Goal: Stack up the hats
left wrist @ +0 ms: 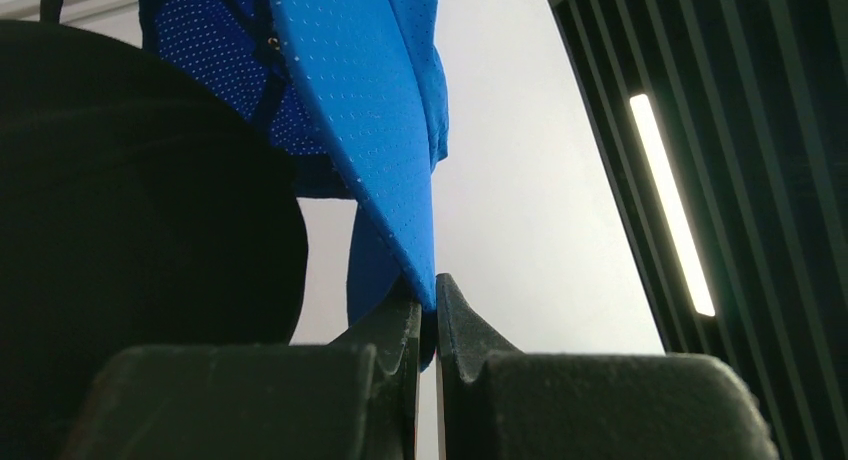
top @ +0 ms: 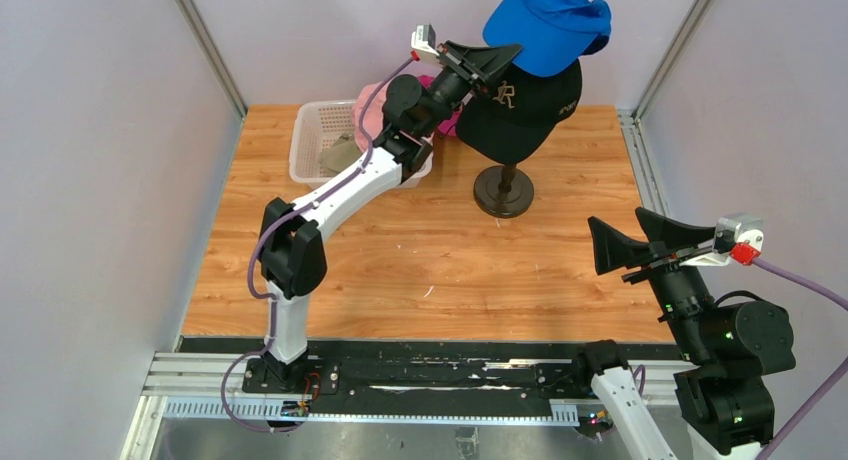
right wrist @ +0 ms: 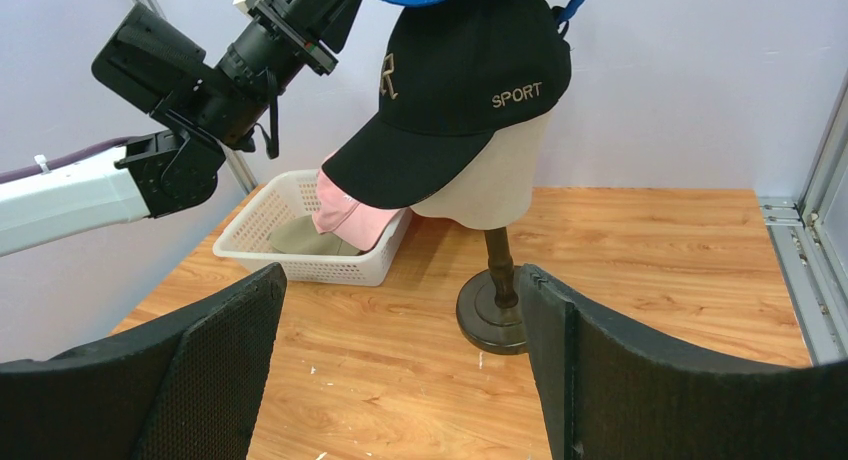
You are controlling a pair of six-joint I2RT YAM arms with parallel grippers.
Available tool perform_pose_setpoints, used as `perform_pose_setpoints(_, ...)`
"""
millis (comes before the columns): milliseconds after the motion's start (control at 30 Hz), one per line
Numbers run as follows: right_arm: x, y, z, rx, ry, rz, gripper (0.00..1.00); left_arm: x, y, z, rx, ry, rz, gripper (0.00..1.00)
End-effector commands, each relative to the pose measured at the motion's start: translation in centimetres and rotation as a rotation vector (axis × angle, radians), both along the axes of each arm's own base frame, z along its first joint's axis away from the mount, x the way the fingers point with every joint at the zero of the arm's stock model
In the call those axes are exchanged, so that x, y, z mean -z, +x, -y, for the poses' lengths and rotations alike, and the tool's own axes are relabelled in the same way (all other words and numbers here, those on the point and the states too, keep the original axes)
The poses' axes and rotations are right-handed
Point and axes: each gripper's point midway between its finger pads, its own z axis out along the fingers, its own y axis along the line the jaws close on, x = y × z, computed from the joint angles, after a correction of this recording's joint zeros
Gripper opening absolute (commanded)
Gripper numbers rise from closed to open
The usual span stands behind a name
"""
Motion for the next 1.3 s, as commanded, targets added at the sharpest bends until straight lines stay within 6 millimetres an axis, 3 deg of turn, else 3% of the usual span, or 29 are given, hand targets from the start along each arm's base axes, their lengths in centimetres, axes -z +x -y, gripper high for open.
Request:
perform_pose_setpoints(0,-0.4,-0.5,0.1,0.002,0.007,0.019,0.85,-2.6,-2.7,-1.6,0.023,-0.063,0.068,0.0)
perform_pose_setpoints(700,-0.2,-0.8,-0.2,-0.02,0.019,0.016,0.85,-1.4,-6.1,-4.8,0.032,-0.125,0.078,0.0)
perform_pose_setpoints(1267,0.4,-0.4,-0.2,-0.015,0.012,0.002,0.85,2.6,-6.6,-5.3,0.061,-0.152,0.034,0.0)
